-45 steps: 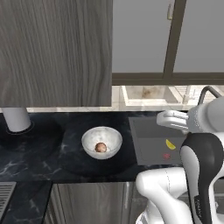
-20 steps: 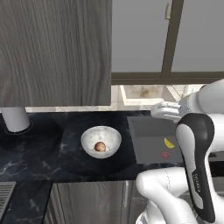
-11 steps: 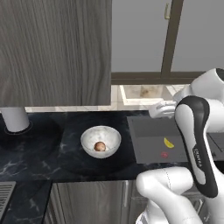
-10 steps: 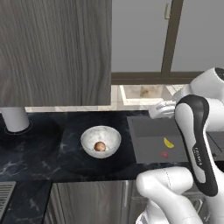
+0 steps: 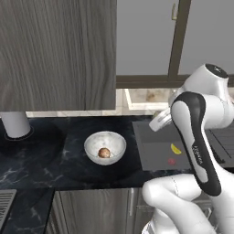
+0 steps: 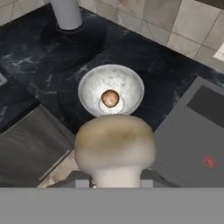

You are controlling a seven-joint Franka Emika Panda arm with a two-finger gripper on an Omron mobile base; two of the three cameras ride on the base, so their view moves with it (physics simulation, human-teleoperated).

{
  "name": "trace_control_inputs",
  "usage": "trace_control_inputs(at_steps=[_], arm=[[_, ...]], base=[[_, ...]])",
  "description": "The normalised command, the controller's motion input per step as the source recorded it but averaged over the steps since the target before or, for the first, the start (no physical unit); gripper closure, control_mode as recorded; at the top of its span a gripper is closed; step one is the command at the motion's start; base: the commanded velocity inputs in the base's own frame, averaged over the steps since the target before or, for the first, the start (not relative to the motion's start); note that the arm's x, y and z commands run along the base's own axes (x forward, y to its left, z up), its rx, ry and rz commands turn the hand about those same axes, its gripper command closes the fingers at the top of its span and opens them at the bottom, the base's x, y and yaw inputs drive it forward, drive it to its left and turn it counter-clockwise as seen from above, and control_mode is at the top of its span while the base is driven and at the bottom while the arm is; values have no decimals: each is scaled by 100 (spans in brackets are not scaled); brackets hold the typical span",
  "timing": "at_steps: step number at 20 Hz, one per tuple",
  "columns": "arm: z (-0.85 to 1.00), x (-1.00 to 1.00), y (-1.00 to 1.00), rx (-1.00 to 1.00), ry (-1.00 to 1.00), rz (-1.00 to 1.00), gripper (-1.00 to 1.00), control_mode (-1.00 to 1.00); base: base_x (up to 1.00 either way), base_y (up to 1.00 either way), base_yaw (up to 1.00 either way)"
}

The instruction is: Pick the mushrooms from the cabinet and place them in one bowl. Pick the lemon wedge from the sink and place it in the other bowl.

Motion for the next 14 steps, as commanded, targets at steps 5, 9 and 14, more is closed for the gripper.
trace_control_inputs(at_steps=[5,9,14], arm=[[-4,3,40,-5,3,11,100,-100],[-18,9,19,0,-5,9,100,-100],[-27,-1,25,-1,-5,11,100,-100]], base=[[0,0,0],[0,0,0],[0,0,0]])
